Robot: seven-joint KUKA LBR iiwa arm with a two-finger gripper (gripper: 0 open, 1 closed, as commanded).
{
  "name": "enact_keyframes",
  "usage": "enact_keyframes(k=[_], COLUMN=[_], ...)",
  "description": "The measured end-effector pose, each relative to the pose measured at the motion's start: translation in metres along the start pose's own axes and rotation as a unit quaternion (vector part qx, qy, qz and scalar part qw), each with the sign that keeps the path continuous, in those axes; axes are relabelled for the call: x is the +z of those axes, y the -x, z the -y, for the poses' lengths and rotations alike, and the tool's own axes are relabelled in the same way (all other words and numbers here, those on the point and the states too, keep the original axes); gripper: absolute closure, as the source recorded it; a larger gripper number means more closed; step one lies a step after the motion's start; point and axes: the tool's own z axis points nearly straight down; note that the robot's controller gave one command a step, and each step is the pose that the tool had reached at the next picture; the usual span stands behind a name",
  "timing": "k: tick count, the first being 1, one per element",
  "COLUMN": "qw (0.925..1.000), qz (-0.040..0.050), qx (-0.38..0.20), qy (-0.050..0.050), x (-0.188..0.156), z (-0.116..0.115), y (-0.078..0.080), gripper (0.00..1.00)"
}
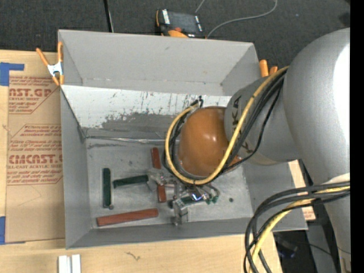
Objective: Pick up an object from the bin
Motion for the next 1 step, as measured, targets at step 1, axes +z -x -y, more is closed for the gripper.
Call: enact_keyframes(k=[1], qw=[0.9992], qz=[0.0037], qx=[0.039], qy=[-0.001], x=[-0.0014], z=[-0.0393], y=[0.0108], gripper=[0.0])
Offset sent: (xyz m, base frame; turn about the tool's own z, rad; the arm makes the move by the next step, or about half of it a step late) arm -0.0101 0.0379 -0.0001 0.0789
